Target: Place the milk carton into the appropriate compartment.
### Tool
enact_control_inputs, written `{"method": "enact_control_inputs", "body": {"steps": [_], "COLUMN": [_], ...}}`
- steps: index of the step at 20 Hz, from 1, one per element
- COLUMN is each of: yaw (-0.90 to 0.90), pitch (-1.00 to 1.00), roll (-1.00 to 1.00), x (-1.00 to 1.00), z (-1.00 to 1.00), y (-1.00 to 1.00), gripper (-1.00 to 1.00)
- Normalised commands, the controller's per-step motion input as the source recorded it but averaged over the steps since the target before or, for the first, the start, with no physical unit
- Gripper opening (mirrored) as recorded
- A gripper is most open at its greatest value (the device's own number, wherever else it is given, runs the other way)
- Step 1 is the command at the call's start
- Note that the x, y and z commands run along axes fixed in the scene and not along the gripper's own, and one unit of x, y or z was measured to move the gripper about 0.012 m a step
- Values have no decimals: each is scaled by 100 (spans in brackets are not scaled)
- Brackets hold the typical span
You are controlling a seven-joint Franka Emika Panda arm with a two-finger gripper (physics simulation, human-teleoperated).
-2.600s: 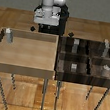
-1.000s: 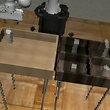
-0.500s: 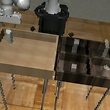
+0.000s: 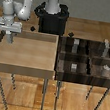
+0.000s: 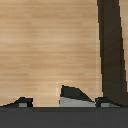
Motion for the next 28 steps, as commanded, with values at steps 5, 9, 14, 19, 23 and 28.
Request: {"method": "enact_control_inputs", "body": {"steps": [5,9,14,19,23,28], "yaw": [0,0,0,0,0,0], "pitch": [0,0,0,0,0,0], "roll": [0,0,0,0,0,0], "x": [0,0,0,0,0,0], "z": [0,25,100,100,0,0], "y": [0,0,0,7,75,100], "gripper": [-100,-100,-100,-100,-100,-100]}}
